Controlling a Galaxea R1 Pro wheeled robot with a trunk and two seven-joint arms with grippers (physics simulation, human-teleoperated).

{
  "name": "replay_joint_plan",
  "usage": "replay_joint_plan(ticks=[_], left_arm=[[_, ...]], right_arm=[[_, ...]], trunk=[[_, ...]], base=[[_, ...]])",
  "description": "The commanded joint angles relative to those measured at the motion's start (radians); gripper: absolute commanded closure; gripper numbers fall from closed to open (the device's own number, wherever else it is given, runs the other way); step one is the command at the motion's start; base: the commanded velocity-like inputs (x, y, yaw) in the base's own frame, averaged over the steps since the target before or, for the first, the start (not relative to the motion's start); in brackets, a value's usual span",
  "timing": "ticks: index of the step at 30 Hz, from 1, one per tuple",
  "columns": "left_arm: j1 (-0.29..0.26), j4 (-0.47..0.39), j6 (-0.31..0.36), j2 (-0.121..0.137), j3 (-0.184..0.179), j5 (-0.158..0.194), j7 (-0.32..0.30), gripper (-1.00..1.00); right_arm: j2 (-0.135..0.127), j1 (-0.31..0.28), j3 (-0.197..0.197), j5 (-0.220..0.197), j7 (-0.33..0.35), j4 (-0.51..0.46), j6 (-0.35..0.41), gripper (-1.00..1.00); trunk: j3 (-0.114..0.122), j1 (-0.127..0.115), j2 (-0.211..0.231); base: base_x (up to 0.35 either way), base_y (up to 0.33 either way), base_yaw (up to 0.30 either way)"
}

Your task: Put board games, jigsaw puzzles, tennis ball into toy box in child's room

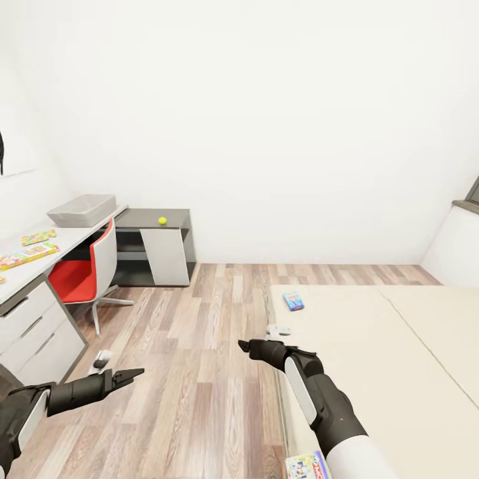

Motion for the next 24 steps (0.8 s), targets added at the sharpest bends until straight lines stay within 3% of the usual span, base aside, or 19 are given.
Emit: replay_joint_plan(ticks=[1, 24], left_arm=[[-0.001, 0.000, 0.008, 0.000, 0.000, 0.004, -0.001, -1.00], [-0.001, 0.000, 0.008, 0.000, 0.001, 0.004, -0.001, -1.00]], right_arm=[[0.000, -0.001, -0.001, 0.000, 0.002, -0.001, 0.005, -1.00], [0.000, -0.001, -0.001, 0.001, 0.002, -0.001, 0.005, -1.00]], trunk=[[-0.002, 0.001, -0.002], [-0.002, 0.001, -0.002]], base=[[0.000, 0.230, 0.000], [0.000, 0.217, 0.000]])
